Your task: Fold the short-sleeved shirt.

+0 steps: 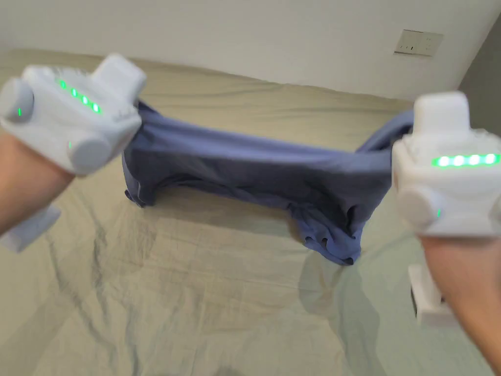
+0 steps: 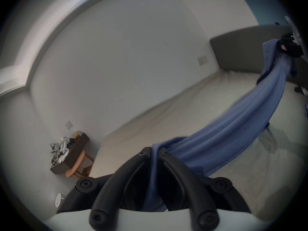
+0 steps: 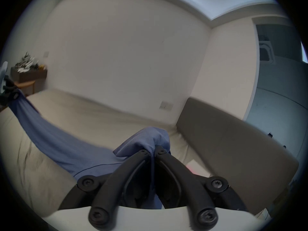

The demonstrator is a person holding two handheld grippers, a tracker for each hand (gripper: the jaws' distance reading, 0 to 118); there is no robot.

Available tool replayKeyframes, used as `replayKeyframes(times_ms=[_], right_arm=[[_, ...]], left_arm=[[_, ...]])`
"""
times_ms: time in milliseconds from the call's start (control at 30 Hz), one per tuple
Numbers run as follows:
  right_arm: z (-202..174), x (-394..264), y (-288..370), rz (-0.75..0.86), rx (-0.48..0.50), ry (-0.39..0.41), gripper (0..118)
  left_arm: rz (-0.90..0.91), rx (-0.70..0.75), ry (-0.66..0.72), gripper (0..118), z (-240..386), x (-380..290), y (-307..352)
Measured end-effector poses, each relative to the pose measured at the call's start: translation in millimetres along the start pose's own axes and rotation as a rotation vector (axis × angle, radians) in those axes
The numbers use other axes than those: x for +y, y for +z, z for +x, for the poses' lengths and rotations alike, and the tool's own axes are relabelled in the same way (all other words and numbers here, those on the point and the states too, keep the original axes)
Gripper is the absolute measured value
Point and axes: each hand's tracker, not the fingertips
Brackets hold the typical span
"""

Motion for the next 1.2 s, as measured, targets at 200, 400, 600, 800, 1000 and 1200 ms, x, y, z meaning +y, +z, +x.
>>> replayKeyframes(times_ms=[200, 400, 600, 800, 1000, 1200], right_arm=[[-11, -130, 57, -0.305, 0.094, -0.077, 6], [-12, -237, 113, -0.6, 0.182, -0.09, 6], [9, -270, 169, -0.728, 0.246, -0.086, 6], [24, -275, 209, -0.841, 0.315, -0.133, 6], [27, -284, 230, -0.931, 0.342, -0.126, 6], [28, -287, 226, -0.918, 0.358, -0.199, 7]], left_arm=[[-0.158, -0.129, -0.033, 7, 58, -120, 30], [-0.302, -0.266, -0.1, 7, 142, -212, 106], [-0.399, -0.323, -0.2, 7, 180, -271, 168], [-0.473, -0.36, -0.201, 7, 176, -290, 213], [-0.545, -0.373, -0.209, 6, 173, -308, 250], [-0.566, -0.369, -0.019, 6, 164, -316, 247]])
